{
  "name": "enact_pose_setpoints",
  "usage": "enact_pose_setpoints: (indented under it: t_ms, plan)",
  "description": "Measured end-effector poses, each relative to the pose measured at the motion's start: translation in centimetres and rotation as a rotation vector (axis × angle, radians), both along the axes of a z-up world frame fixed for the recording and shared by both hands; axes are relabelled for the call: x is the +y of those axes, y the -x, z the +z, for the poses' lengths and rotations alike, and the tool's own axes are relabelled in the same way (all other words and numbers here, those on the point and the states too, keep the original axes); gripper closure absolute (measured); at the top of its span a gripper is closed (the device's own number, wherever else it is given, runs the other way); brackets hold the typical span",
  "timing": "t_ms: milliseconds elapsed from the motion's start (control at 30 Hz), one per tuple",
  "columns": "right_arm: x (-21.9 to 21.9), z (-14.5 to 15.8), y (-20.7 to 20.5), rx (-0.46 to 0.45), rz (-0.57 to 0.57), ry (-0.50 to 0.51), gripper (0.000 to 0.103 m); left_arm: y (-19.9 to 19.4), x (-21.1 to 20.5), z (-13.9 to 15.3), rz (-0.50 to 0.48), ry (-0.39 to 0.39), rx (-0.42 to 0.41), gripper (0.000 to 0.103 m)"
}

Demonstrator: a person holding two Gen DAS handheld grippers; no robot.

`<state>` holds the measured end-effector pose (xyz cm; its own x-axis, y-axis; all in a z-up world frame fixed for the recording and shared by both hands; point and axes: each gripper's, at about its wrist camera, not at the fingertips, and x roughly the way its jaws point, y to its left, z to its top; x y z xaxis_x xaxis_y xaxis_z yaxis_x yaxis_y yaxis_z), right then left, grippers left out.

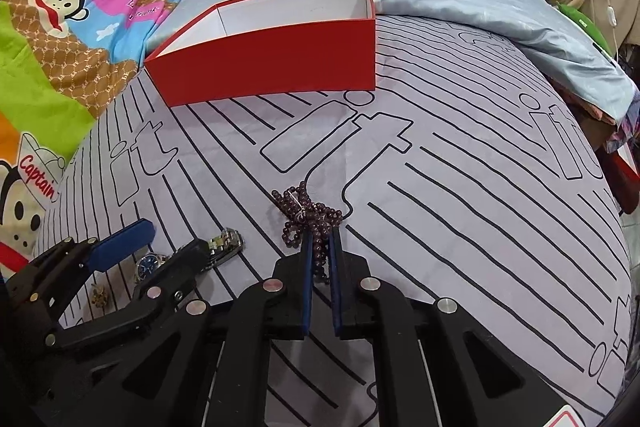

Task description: Organize jewelry

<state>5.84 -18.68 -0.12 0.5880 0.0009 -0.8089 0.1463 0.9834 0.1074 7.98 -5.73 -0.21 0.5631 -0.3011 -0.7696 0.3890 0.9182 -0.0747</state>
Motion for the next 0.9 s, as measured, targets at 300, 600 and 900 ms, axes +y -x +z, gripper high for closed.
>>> enact_pose_setpoints:
  t_ms: [300,600,900]
  plan:
    - [0.0,0.1,0.3,-0.003,-0.004,-0.012,0.096,-0.3,0.3,0.0,-0.023,0.068,0.051,0.07]
    - [0.0,0.6,0.7,-0.014,-0.006,-0.022,0.096,1.2,0.2,-0.1,-0.024,0.055,0.043,0.043]
    - [0.3,0.8,1.3,-0.016,0.001,-0.024,0.096,1.5,0.3,-0.3,0.001,0.0,-0.005,0.085]
